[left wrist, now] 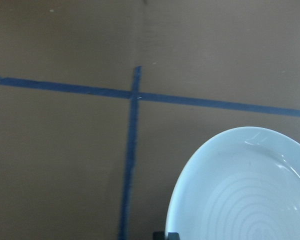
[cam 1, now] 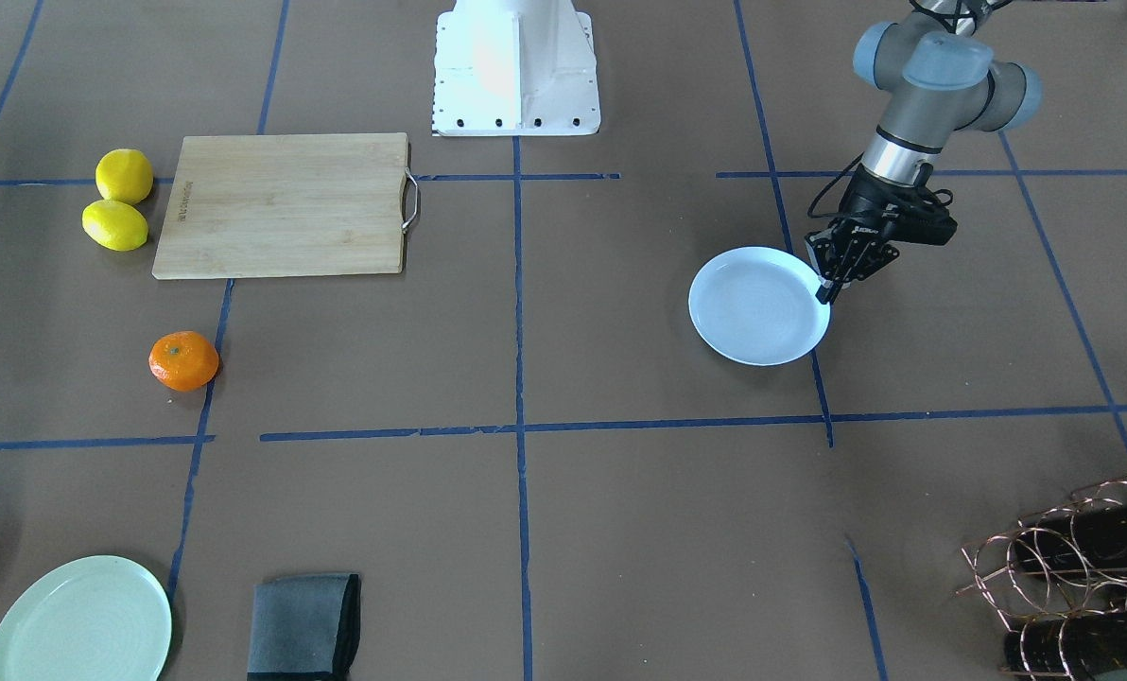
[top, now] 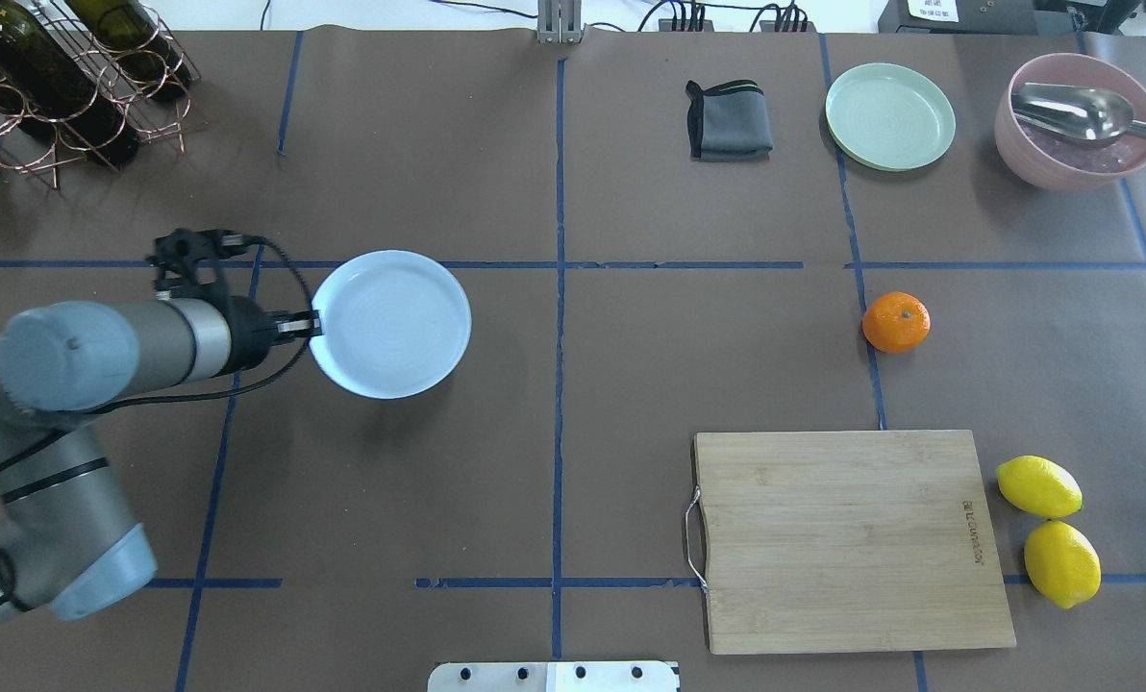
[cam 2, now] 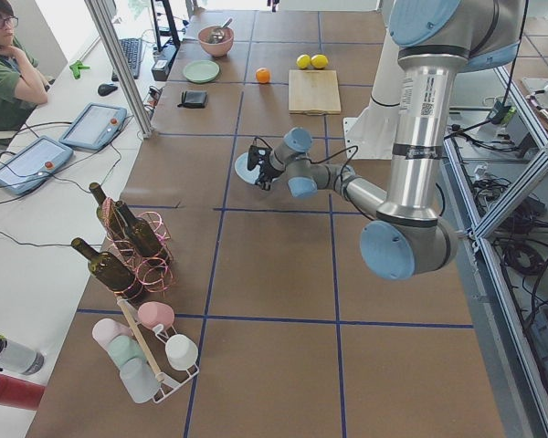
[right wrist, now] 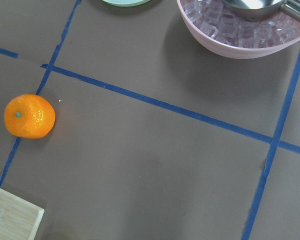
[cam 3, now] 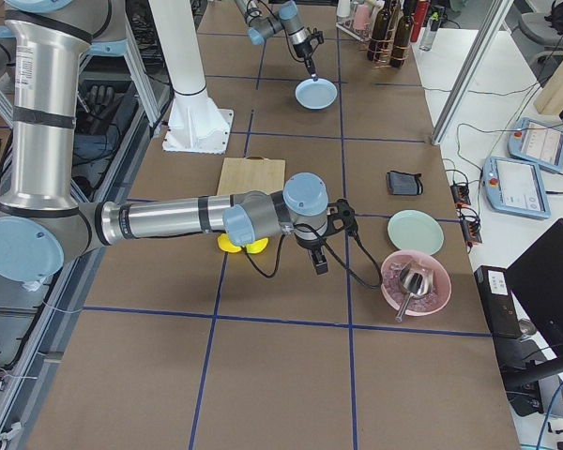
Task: Pick orange to plate
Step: 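Push the light blue plate with the left gripper toward the table center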
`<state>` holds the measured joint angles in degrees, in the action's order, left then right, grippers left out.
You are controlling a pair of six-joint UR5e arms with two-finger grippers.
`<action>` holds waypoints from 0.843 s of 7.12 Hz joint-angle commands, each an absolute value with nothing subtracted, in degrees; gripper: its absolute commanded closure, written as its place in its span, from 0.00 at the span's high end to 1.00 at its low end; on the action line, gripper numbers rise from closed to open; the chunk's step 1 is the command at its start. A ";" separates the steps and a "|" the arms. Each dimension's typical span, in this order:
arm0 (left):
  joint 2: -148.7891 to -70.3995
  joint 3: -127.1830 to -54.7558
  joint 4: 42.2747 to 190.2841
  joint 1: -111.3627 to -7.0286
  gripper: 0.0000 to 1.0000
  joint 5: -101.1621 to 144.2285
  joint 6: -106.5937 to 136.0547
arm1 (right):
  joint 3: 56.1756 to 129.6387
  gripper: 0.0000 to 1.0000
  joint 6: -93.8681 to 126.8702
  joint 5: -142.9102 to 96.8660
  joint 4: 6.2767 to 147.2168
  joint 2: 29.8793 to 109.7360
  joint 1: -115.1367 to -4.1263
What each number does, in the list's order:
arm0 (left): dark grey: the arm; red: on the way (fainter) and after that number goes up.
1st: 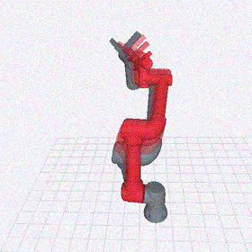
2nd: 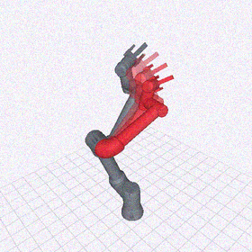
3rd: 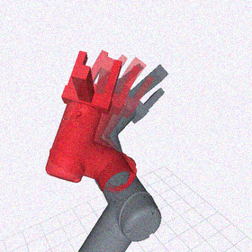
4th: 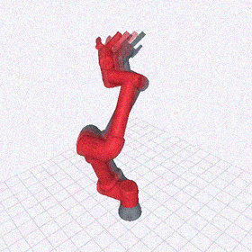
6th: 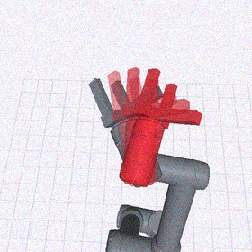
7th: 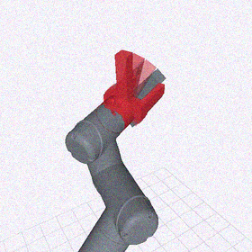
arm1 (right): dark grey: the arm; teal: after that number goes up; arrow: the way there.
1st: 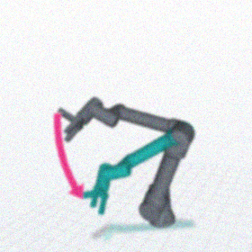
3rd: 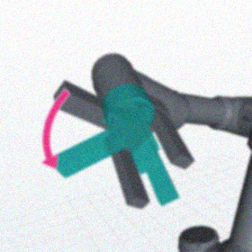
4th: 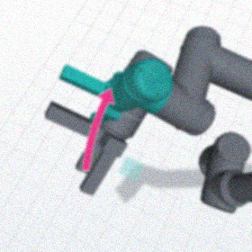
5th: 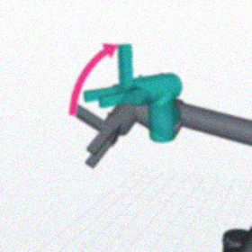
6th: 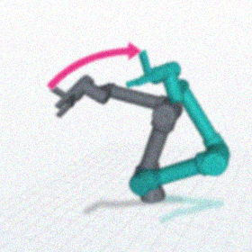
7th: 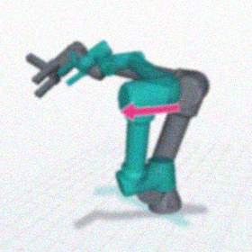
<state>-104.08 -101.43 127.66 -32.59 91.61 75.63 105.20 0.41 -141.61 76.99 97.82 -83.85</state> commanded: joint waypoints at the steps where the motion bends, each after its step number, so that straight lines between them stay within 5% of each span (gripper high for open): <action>1: -121.05 -94.26 115.70 -28.33 0.00 91.32 83.29 | 105.21 1.00 0.44 -141.59 77.08 97.82 -83.85; 4: -125.33 -88.25 115.31 -26.72 0.00 91.14 84.99 | 105.12 1.00 0.44 -141.59 77.17 97.82 -83.85; 5: -125.25 -88.16 115.40 -26.72 0.40 91.06 84.73 | 104.94 1.00 0.44 -141.59 77.17 97.82 -83.85; 6: -125.33 -88.42 115.40 -26.72 0.99 91.14 82.99 | 104.59 1.00 0.35 -141.68 77.08 97.74 -83.85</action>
